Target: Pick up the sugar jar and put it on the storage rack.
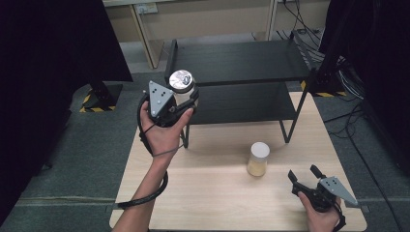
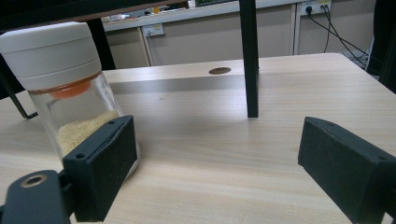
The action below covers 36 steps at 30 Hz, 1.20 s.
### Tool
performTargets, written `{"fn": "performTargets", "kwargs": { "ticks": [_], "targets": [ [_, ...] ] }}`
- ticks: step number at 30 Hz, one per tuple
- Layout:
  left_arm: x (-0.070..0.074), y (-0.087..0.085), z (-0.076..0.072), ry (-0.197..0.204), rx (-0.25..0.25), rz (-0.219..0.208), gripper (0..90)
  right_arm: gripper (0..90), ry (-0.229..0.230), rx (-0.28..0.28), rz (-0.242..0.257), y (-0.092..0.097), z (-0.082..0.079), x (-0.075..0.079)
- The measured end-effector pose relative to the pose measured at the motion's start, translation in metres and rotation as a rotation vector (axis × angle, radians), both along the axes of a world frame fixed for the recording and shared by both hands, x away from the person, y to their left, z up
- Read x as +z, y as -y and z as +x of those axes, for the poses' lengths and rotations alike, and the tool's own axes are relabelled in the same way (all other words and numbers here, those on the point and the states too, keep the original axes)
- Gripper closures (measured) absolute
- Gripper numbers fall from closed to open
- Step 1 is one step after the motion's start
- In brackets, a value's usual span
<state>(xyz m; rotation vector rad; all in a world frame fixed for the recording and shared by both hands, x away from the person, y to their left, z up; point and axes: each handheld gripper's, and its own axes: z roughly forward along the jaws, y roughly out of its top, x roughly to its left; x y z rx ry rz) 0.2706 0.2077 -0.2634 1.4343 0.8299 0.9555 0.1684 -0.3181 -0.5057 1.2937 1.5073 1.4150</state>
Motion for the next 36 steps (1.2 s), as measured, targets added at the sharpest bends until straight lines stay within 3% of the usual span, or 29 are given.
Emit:
{"fn": "performTargets", "kwargs": {
  "ticks": [26, 36],
  "targets": [
    [0.039, 0.006, 0.018, 0.007, 0.019, -0.019, 30.7, 11.9, -0.003, 0.0, 0.004, 0.001, 0.0, 0.0],
    [0.042, 0.014, 0.032, -0.004, 0.046, -0.009, 30.7, 11.9, -0.004, 0.002, 0.004, 0.001, 0.0, 0.001]
  ]
}}
